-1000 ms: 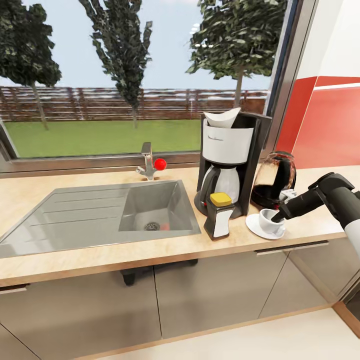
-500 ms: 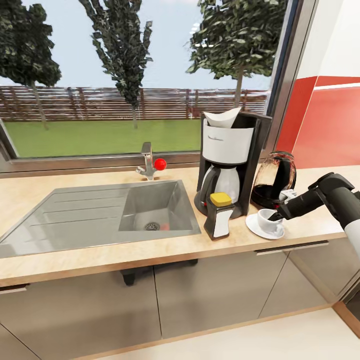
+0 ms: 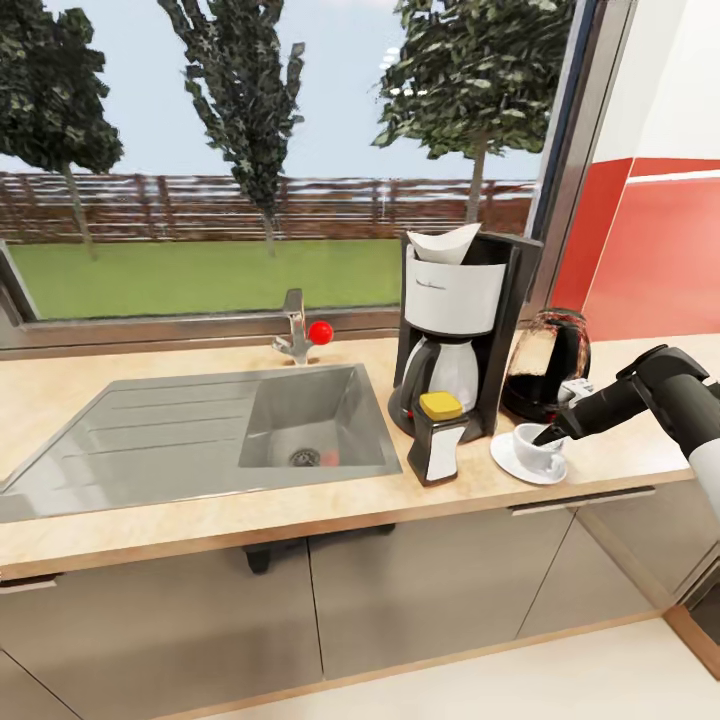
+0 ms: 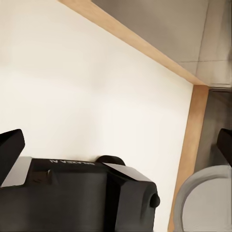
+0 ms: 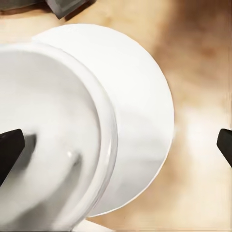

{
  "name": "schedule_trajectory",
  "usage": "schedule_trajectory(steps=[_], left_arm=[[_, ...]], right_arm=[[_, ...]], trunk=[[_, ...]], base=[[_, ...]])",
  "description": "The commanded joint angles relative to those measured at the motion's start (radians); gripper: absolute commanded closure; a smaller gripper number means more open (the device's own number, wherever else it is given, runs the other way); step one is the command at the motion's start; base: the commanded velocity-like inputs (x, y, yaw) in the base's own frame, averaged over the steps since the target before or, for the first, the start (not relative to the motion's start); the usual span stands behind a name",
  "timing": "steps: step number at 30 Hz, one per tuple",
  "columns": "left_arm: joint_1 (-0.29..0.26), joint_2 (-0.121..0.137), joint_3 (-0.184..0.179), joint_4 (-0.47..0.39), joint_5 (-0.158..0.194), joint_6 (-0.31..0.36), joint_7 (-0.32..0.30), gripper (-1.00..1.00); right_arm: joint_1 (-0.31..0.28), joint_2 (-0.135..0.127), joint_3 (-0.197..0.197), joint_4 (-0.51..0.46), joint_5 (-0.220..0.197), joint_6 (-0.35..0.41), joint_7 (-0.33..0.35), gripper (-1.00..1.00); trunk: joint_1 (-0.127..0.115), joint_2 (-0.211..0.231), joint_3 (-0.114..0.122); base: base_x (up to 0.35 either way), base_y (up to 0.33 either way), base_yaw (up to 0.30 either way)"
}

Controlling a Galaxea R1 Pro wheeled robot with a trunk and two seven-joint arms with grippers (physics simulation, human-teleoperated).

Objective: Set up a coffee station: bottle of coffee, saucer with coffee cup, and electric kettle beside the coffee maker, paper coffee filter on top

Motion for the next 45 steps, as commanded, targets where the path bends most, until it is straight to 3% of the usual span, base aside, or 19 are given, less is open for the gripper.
schedule_trajectory(steps=[1,26,29,34,37,45], left_arm=[[-0.001,0.0,-0.009,0.0,0.01,0.005,-0.003,-1.0],[-0.001,0.0,-0.009,0.0,0.01,0.005,-0.004,-1.0],[-0.001,0.0,-0.009,0.0,0.01,0.005,-0.005,-1.0],[-0.001,0.0,-0.009,0.0,0.01,0.005,-0.006,-1.0],[-0.001,0.0,-0.009,0.0,0.01,0.005,-0.006,-1.0],[-0.001,0.0,-0.009,0.0,0.01,0.005,-0.006,-1.0]], right_arm=[[-0.001,-0.001,0.002,-0.001,0.008,0.008,0.009,-1.0],[-0.001,-0.002,-0.002,-0.018,0.007,0.009,0.016,-1.0],[-0.001,-0.007,-0.006,-0.096,0.004,-0.014,0.042,-1.0],[0.002,-0.02,-0.009,-0.154,0.003,-0.029,0.109,-1.0],[0.031,-0.034,-0.01,-0.193,0.002,-0.082,0.136,-1.0],[0.076,-0.037,-0.038,-0.279,0.003,-0.103,0.142,-1.0]], trunk=[[-0.004,0.007,0.002],[-0.1,0.182,0.08],[-0.111,0.203,0.09],[-0.111,0.203,0.09],[-0.111,0.203,0.09],[-0.111,0.203,0.09]], base=[[0.0,0.0,0.0],[0.0,0.0,0.0],[0.0,0.0,0.0],[0.0,0.0,0.0],[0.0,0.0,0.0],[-0.075,0.0,0.0]])
